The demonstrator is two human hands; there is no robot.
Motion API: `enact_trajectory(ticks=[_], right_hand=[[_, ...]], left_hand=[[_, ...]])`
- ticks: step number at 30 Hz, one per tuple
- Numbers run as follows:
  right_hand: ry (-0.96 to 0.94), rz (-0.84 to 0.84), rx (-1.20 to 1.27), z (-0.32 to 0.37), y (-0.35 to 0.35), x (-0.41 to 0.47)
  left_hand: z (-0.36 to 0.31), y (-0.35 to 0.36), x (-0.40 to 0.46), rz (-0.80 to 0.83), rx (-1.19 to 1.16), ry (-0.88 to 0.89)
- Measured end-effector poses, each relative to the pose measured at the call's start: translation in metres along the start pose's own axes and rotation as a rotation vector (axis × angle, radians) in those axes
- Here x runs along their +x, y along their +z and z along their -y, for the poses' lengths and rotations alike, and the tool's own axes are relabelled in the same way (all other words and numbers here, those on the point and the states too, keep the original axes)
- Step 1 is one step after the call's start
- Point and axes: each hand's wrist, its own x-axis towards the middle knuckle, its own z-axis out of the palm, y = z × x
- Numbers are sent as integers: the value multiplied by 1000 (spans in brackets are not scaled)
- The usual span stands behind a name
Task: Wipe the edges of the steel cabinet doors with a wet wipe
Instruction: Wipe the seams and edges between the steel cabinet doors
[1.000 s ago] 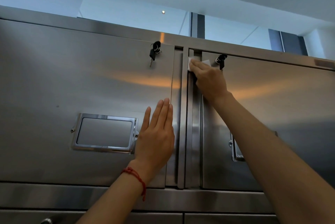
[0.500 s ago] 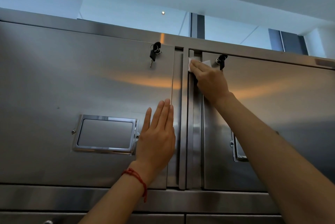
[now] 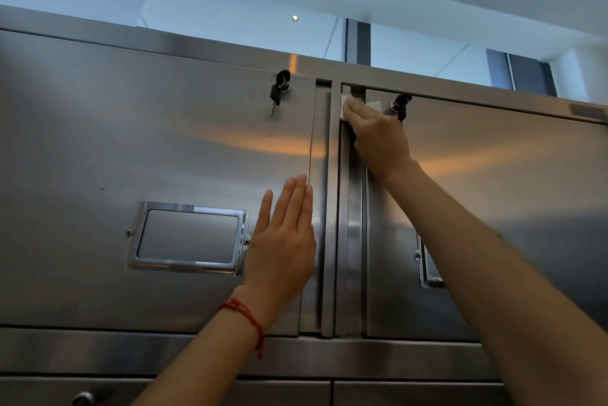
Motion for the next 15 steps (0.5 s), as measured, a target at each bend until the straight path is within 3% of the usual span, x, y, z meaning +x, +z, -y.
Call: enact_trajectory(ticks=[15], right_hand=[[-68, -60, 33, 20, -10, -43]], left_hand=[[-1, -1, 1, 21, -34, -4]])
